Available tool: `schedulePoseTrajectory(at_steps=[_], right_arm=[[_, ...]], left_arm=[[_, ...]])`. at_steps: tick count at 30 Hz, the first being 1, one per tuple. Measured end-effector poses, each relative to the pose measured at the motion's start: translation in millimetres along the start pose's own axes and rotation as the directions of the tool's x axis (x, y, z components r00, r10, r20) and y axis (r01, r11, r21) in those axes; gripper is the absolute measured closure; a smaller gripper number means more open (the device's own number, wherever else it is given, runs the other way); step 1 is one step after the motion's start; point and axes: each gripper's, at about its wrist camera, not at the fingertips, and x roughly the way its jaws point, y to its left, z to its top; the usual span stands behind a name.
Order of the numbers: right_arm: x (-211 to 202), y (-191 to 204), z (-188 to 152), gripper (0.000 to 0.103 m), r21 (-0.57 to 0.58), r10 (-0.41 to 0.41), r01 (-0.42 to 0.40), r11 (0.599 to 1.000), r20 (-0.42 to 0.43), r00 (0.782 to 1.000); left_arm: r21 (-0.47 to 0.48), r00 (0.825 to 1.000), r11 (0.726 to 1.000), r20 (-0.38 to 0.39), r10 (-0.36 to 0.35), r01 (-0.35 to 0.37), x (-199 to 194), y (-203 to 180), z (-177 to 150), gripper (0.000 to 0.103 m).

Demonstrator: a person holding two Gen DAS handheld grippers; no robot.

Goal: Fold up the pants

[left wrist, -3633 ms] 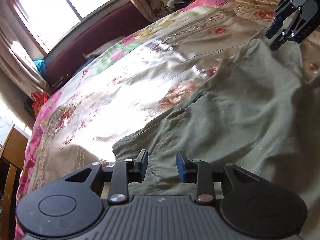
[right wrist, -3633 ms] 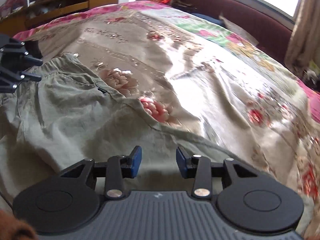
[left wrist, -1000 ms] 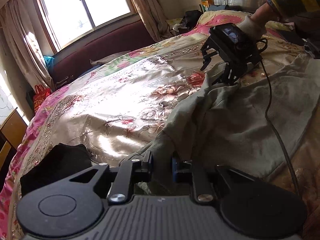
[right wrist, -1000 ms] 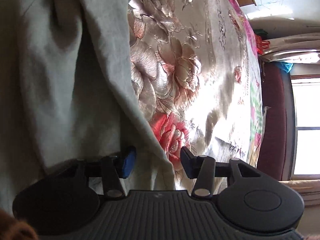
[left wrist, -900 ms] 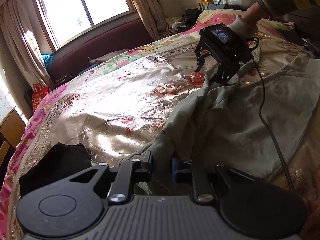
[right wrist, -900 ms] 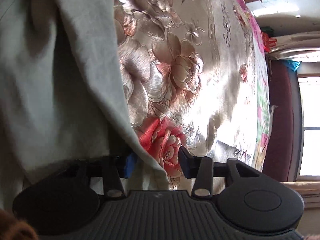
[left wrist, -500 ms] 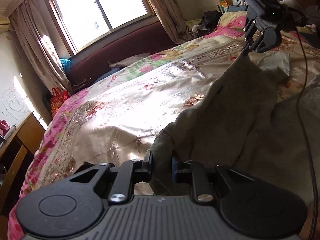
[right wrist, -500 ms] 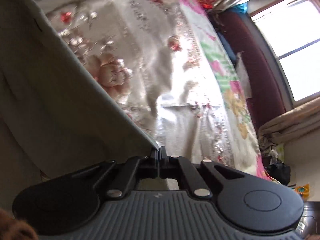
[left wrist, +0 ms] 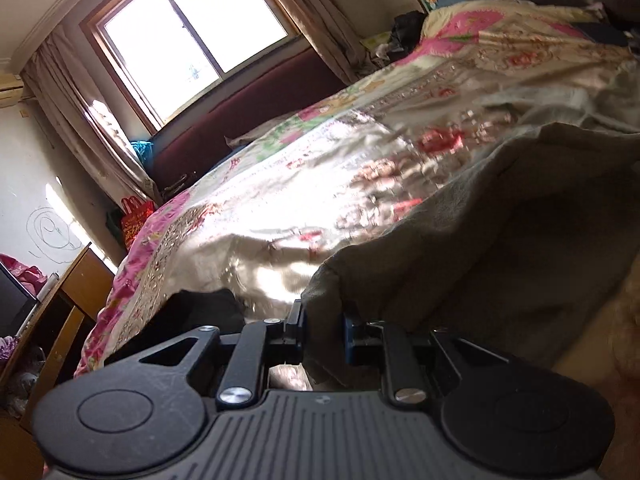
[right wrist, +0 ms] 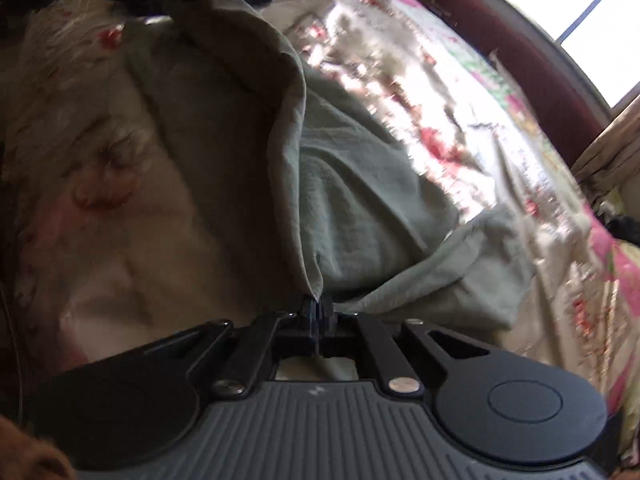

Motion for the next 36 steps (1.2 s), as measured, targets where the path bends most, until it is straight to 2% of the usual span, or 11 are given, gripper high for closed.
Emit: schedulePoseTrajectory(at_steps=[3,6,10,13,15,16,19,22,27,32,36], right_arm=[[12,28,-15,0.103,-0.060,-0.039,0.039,0.997,-0.011,0.999],[0,20,-6,0.103,-0.028,-0.054,0.054,0.998,0.003,0.999],[-23,12,7,0.102,-0.080,-0.124,0.128,0.989,0.053,0.991],[-16,25,3,0.099,-0.095,-0.116,0.115,0.989,-0.004,0.993],[-2,37,-1,0.090,-0.112,-0.095,0.091,0.990,-0.040,0.995],[0,39,-2,0.078,-0.121,-0.087,0.080,0.989,-0.059,0.994],[-15,41,-8,0.075,-0.121,-0.088,0.082,0.989,-0.042,0.995],[-39,24,-10,0.075,-0.060,-0.106,0.104,0.993,-0.028,0.994],[-56,-38,-4,0.072,0.190,-0.180,0.176,0.966,0.004,0.984],[2,-114,31,0.064,0.416,-0.259,0.233,0.879,0.005,0.966],[49,-161,54,0.063,0.537,-0.182,0.184,0.823,-0.058,0.982]], left_arm=[[0.029,0.999,1.000,-0.032,0.008,-0.007,-5,-22,-24,0.069],[0.041,0.999,0.999,-0.015,0.036,-0.035,-11,-25,-26,0.069],[0.002,0.996,0.996,0.030,0.084,-0.084,-20,-10,-22,0.069],[0.015,0.997,0.996,-0.006,0.083,-0.083,-18,-12,-38,0.068],[0.042,0.995,0.996,-0.055,0.085,-0.083,-12,-24,-55,0.065],[0.065,0.992,0.993,-0.064,0.107,-0.103,-12,-30,-62,0.065],[0.061,0.988,0.991,-0.099,0.121,-0.115,-18,-34,-71,0.066],[0.029,0.986,0.993,-0.116,0.115,-0.113,-34,-25,-70,0.065],[-0.012,0.990,0.992,-0.068,0.123,-0.124,-58,-16,-44,0.065],[-0.095,0.996,0.995,0.084,0.020,-0.012,-56,-36,10,0.064],[-0.108,0.969,0.974,0.170,-0.180,0.200,-39,-82,53,0.064]])
